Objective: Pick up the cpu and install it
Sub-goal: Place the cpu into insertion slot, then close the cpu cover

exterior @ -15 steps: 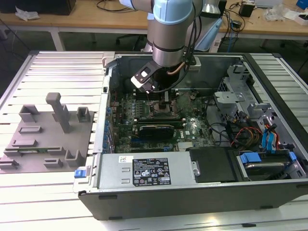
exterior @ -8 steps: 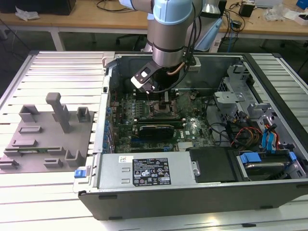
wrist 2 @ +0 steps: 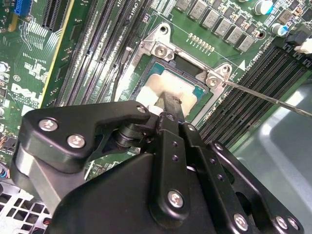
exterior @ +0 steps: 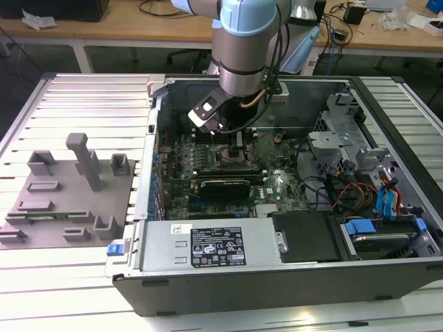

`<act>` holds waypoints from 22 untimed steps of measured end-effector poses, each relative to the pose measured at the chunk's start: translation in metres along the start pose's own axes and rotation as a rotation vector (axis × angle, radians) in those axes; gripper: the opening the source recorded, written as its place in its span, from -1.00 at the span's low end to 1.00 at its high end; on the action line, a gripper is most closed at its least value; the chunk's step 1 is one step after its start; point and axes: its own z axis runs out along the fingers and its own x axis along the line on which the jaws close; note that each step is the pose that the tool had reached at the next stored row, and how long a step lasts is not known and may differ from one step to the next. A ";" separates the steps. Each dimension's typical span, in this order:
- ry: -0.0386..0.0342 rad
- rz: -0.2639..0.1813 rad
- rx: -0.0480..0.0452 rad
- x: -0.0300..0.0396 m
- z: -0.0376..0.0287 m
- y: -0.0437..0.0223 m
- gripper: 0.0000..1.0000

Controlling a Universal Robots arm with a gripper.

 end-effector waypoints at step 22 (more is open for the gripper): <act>-0.0028 0.000 -0.0011 0.0004 -0.0620 0.0011 -0.79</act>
